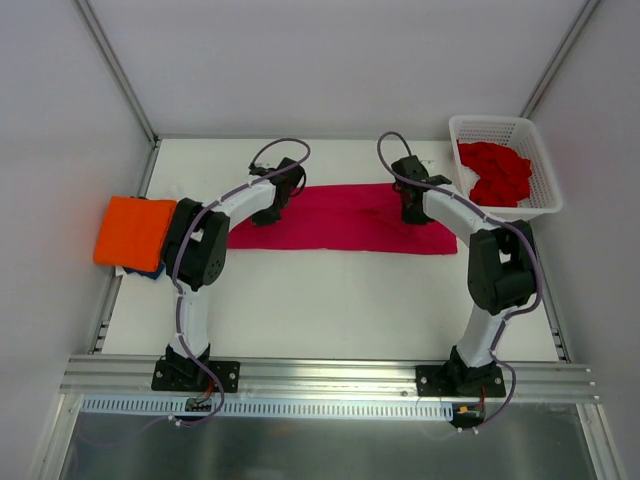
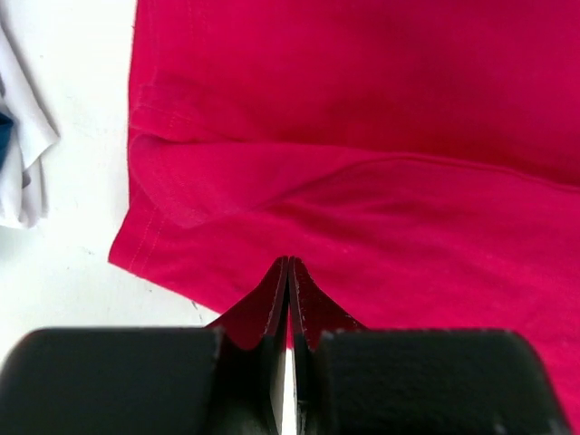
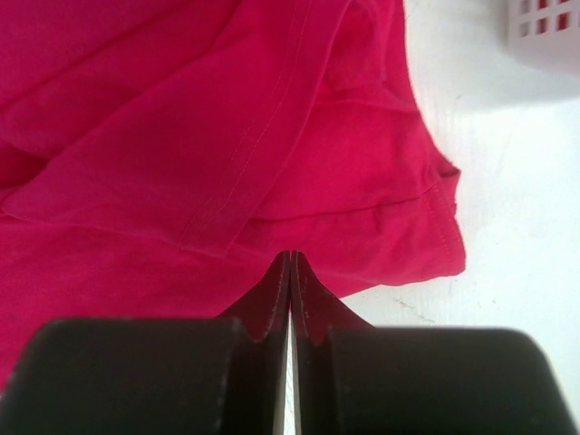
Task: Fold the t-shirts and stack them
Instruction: Fold the tshirt
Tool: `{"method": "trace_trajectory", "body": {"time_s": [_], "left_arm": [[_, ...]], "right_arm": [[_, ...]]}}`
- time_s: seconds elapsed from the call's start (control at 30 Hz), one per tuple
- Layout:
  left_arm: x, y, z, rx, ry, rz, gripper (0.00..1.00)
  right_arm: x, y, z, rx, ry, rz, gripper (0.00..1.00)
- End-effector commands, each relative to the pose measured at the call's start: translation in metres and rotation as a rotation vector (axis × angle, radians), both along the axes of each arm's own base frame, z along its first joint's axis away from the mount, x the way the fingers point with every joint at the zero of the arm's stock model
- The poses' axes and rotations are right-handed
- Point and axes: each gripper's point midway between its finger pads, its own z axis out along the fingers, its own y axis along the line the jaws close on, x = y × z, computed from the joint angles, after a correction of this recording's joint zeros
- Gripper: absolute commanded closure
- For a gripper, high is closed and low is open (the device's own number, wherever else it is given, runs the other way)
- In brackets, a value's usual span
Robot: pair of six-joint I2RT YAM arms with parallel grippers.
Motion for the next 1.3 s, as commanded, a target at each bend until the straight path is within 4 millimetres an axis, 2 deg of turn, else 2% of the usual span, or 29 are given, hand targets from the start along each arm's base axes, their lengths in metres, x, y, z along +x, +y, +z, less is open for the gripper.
{"method": "trace_trajectory", "body": {"time_s": [0.0, 0.17, 0.37, 0.5, 0.6, 0.73, 0.83, 0.97, 1.0, 1.07, 1.23, 1.27], "left_arm": [[0.005, 0.004, -0.006, -0.005, 0.012, 0.027, 1.0], [0.011, 0.021, -0.014, 0.027, 0.021, 0.066, 1.0], [0.029, 0.051, -0.007, 0.087, -0.009, 0.117, 1.0], [0.045, 0.074, 0.009, 0.109, -0.057, 0.165, 1.0], [0.058, 0.081, 0.024, 0.113, -0.1, 0.181, 1.0], [0.072, 0.092, 0.032, 0.159, -0.117, 0.181, 1.0], [0.07, 0.094, 0.034, 0.158, -0.13, 0.199, 1.0], [0.057, 0.09, 0.032, 0.108, -0.121, 0.212, 1.0], [0.055, 0.089, 0.039, 0.088, -0.139, 0.22, 1.0], [0.049, 0.085, 0.039, 0.071, -0.132, 0.211, 1.0], [0.053, 0.085, 0.029, 0.08, -0.107, 0.197, 1.0], [0.054, 0.084, 0.027, 0.08, -0.104, 0.196, 1.0]], "right_arm": [[-0.005, 0.01, -0.005, 0.028, 0.002, -0.007, 0.99], [-0.01, 0.013, -0.004, 0.041, -0.008, 0.002, 0.99], [-0.02, 0.015, 0.01, 0.064, -0.048, 0.016, 1.0], [-0.027, 0.018, 0.022, 0.07, -0.073, 0.031, 0.99], [-0.029, 0.019, 0.026, 0.065, -0.08, 0.04, 0.99], [-0.033, 0.02, 0.03, 0.059, -0.085, 0.047, 0.99], [-0.035, 0.021, 0.027, 0.056, -0.079, 0.052, 1.0], [-0.037, 0.023, 0.022, 0.053, -0.075, 0.053, 1.0], [-0.037, 0.023, 0.021, 0.057, -0.079, 0.049, 0.99], [-0.035, 0.024, 0.019, 0.056, -0.085, 0.046, 1.0], [-0.021, 0.026, 0.017, 0.024, -0.066, 0.037, 1.0], [-0.019, 0.027, 0.015, 0.022, -0.06, 0.038, 0.96]]}}
